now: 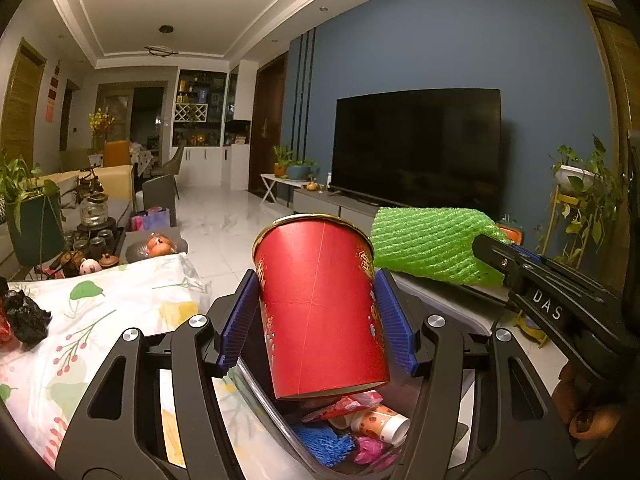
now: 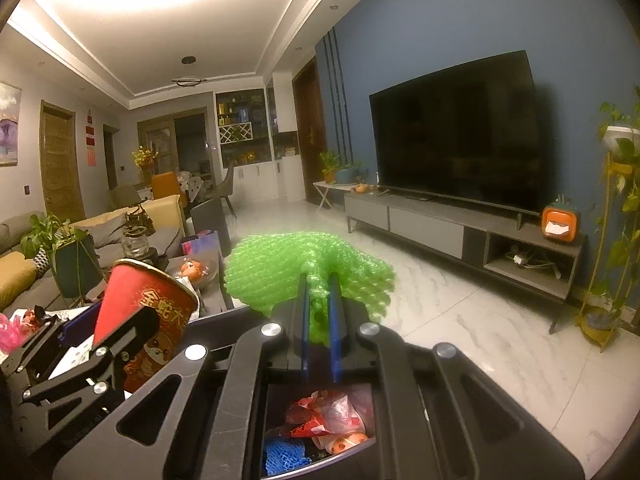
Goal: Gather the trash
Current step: 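Carry the red cup and green net over the grey bin and open both grippers, then grasp the pink plastic bag with the left gripper while the right gripper grasps the black bag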
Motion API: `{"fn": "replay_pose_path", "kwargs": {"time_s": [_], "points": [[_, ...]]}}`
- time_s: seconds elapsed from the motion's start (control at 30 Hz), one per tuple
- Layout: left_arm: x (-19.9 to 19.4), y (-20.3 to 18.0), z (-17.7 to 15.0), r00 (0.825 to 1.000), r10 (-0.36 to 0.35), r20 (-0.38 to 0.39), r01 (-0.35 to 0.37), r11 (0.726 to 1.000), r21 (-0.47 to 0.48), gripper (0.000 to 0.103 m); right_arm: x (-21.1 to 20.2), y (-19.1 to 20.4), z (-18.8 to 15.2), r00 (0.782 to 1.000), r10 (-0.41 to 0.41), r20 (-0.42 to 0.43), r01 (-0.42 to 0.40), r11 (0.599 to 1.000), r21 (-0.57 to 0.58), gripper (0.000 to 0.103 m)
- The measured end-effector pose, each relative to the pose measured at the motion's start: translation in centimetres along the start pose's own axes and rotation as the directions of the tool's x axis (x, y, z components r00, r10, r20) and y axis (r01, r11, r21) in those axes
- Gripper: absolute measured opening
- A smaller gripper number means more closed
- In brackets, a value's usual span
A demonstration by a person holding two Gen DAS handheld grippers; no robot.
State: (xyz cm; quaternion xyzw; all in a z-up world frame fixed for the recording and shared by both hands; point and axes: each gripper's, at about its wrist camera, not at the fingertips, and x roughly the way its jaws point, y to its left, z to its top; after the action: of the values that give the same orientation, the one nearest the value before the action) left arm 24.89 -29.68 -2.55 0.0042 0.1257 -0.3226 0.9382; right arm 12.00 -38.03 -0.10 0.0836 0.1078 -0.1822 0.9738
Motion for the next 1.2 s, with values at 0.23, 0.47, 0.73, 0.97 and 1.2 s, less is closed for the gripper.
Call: {"fn": "replay_pose_path", "kwargs": {"time_s": [0.23,0.47,0.73,0.97,1.2], "points": [[0.5,0.6,-0.4,1.000,-0.008,-0.006,0.007,1.000,-0.018,0.062,0.6,-0.7,-0.1,1.000,0.031,0.002,-0.031,0.999,0.012,0.015],[1.1,1.5,-0.9,1.000,0.001,-0.019,-0.002,0.999,-0.043,0.075,0.3,-1.9,0.0,0.999,0.032,0.024,-0.033,0.998,0.060,0.049],[0.3,3.2,-1.4,0.999,0.033,-0.025,-0.035,0.996,-0.079,0.088,-0.4,-1.8,0.0,0.999,0.026,0.029,-0.027,0.998,0.062,0.057],[-3.1,5.5,-1.8,0.991,0.132,-0.019,-0.134,0.984,-0.115,0.097,-1.4,-0.4,-0.6,0.999,0.037,0.030,-0.039,0.997,0.063,0.073],[-7.9,8.8,-2.8,0.956,0.291,-0.032,-0.293,0.952,-0.091,0.098,-2.5,2.5,-1.6,0.997,0.072,0.011,-0.073,0.997,0.031,0.081]]}}
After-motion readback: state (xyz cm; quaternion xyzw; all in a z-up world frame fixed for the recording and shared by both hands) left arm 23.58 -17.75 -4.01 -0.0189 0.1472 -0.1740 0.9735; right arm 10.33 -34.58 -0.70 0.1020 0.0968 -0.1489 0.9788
